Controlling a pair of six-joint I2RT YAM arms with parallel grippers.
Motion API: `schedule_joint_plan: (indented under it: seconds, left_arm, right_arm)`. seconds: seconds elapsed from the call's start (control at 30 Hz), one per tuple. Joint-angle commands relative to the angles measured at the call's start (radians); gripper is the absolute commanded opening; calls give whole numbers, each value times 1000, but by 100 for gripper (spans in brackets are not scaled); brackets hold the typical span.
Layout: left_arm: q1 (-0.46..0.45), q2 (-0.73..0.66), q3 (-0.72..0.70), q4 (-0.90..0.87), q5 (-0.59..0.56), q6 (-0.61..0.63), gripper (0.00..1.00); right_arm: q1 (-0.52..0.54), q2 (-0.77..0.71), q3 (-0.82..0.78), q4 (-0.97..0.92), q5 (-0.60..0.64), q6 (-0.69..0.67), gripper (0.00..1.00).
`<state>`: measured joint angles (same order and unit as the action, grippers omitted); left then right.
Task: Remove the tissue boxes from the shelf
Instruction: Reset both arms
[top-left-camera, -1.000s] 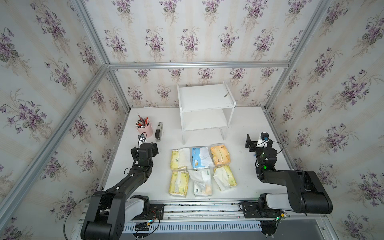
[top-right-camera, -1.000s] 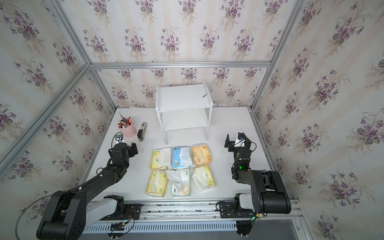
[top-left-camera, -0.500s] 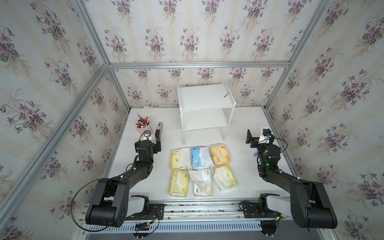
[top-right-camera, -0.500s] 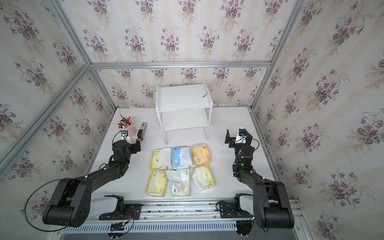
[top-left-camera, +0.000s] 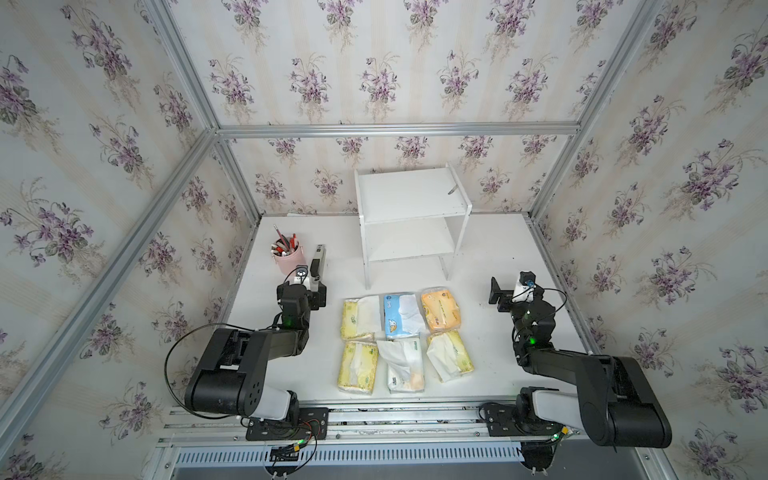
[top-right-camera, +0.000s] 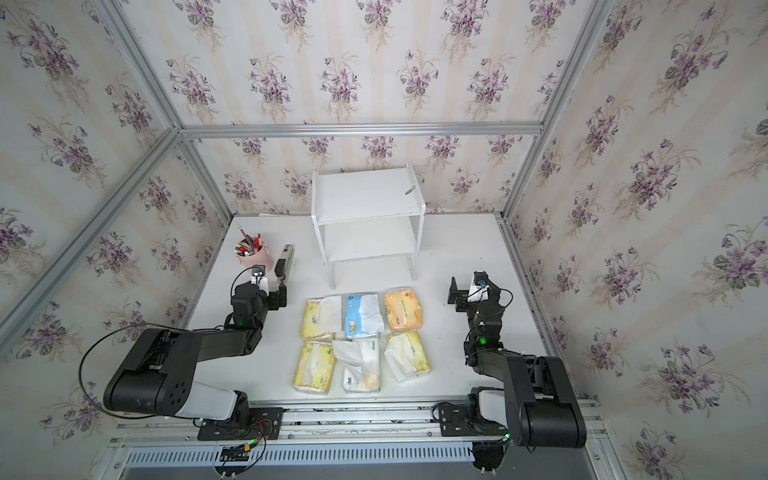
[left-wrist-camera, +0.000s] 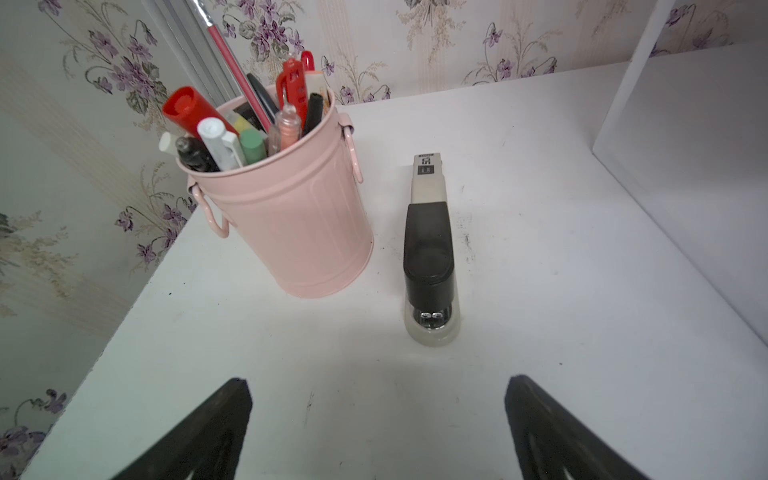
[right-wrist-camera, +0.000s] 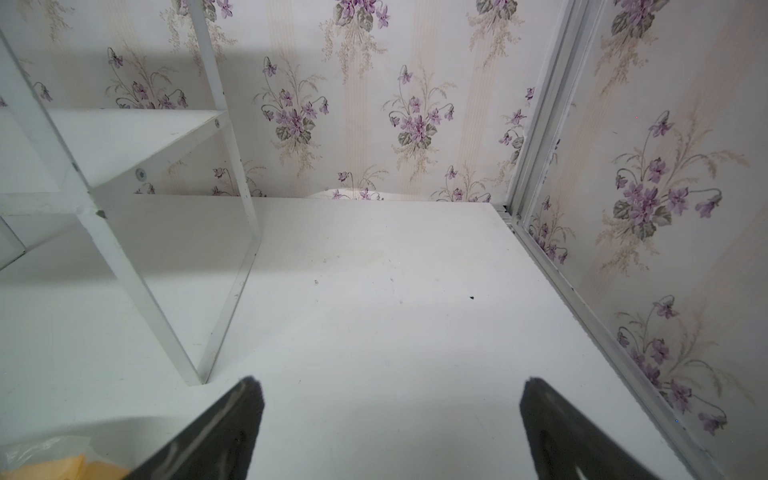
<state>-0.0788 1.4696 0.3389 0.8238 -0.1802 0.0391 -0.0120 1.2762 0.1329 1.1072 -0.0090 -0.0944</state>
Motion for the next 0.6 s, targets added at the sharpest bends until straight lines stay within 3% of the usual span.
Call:
schedule_joint_plan:
  seconds: [0.0, 0.1, 0.3, 0.5, 0.57]
  left_arm:
    - [2, 18, 52, -24, -34, -4, 99]
    - [23, 27, 96, -102, -18, -28, 99]
    - [25, 28, 97, -103, -18, -31, 99]
    - [25, 29, 96, -103, -18, -31, 99]
    - [25, 28, 97, -103, -19, -31, 99]
  right_arm:
    - [0, -15, -7, 34, -15, 0, 100]
    - [1, -30, -11, 21, -44, 61, 100]
    - [1, 26, -62, 217, -84, 97, 100]
    - [1, 310, -96, 601, -107, 105, 100]
    - [1, 224, -34, 342, -44, 130, 100]
